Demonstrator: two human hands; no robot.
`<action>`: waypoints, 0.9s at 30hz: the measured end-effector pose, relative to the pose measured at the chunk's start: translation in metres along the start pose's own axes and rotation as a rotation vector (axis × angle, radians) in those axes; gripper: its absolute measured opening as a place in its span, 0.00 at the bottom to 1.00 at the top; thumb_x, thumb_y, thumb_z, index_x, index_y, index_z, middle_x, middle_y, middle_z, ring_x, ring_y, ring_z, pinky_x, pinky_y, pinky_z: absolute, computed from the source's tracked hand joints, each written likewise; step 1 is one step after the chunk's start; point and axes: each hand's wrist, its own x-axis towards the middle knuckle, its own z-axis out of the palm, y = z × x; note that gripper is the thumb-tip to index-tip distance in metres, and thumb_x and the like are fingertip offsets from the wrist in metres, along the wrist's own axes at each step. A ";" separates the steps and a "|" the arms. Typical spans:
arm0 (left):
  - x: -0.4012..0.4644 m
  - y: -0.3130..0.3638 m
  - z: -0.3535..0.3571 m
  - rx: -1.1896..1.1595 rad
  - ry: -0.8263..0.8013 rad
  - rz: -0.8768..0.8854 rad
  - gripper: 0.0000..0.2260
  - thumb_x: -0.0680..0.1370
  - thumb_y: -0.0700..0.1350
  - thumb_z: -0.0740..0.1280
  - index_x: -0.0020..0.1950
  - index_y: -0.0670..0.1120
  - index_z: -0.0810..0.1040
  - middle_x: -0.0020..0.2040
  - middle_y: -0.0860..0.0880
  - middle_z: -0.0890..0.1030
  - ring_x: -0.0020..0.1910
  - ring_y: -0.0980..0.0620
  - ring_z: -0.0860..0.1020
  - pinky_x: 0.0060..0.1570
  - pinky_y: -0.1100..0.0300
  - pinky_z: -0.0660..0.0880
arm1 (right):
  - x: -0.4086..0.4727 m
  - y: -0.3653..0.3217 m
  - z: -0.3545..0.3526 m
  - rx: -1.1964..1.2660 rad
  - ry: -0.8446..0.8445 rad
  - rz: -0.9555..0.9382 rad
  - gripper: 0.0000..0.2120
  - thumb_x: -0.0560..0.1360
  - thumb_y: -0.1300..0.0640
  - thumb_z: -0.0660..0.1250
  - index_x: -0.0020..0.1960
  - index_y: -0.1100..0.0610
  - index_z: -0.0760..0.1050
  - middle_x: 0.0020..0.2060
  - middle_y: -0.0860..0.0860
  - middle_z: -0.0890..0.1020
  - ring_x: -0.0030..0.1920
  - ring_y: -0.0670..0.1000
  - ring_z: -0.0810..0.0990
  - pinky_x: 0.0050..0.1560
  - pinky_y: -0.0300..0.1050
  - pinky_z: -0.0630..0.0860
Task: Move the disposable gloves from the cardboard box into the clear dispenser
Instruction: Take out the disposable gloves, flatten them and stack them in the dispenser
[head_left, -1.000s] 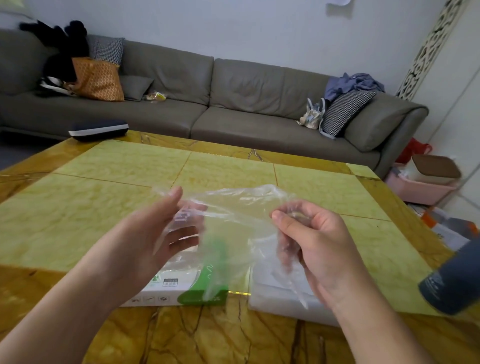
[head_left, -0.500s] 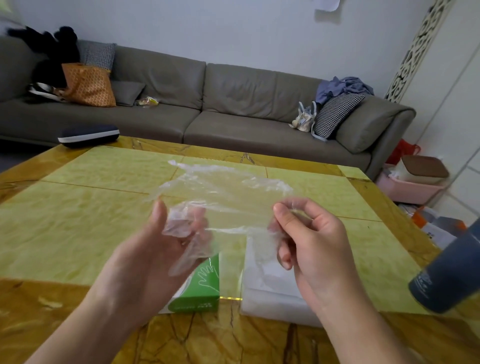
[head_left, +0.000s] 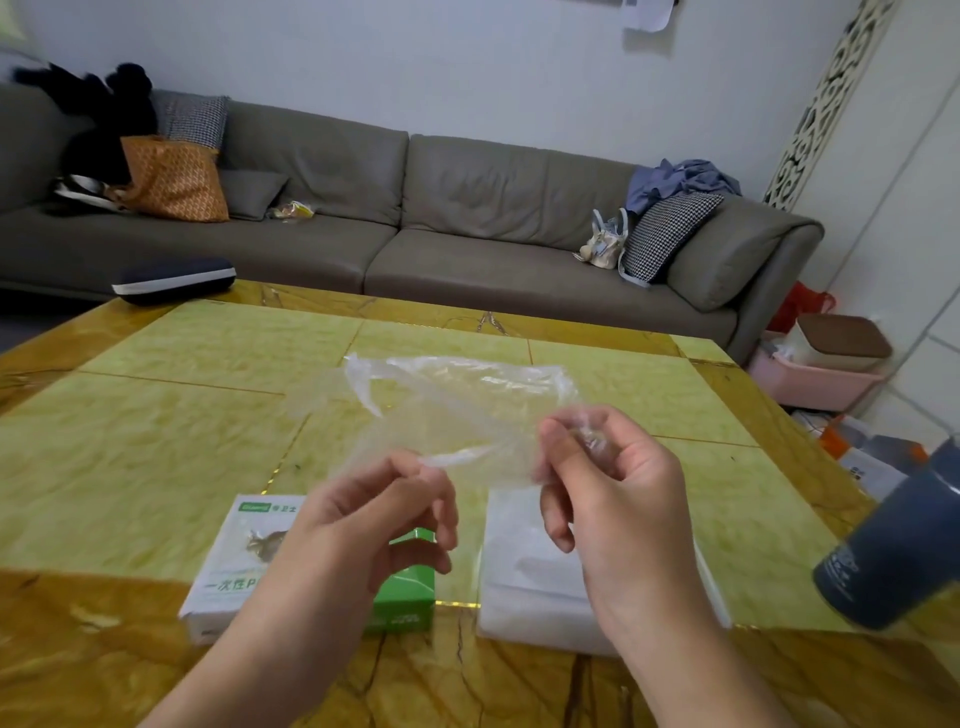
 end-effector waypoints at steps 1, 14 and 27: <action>-0.001 0.000 0.000 0.046 -0.040 -0.026 0.16 0.69 0.53 0.77 0.47 0.42 0.82 0.44 0.40 0.80 0.43 0.43 0.79 0.42 0.53 0.79 | 0.000 0.000 -0.001 -0.009 -0.001 -0.009 0.06 0.82 0.61 0.70 0.46 0.57 0.81 0.31 0.54 0.80 0.22 0.51 0.69 0.23 0.40 0.64; -0.003 -0.003 0.005 0.142 0.083 0.011 0.14 0.70 0.51 0.78 0.43 0.40 0.83 0.39 0.40 0.82 0.39 0.45 0.80 0.46 0.55 0.79 | -0.008 0.002 0.003 -0.119 -0.058 -0.040 0.07 0.82 0.59 0.71 0.45 0.53 0.82 0.33 0.55 0.83 0.24 0.52 0.72 0.24 0.43 0.68; -0.003 0.002 0.006 0.160 -0.118 -0.145 0.16 0.70 0.55 0.77 0.44 0.42 0.84 0.41 0.41 0.82 0.42 0.46 0.80 0.45 0.56 0.78 | -0.007 0.003 0.000 -0.146 -0.051 -0.064 0.06 0.82 0.59 0.70 0.46 0.56 0.80 0.33 0.55 0.82 0.25 0.52 0.72 0.24 0.42 0.69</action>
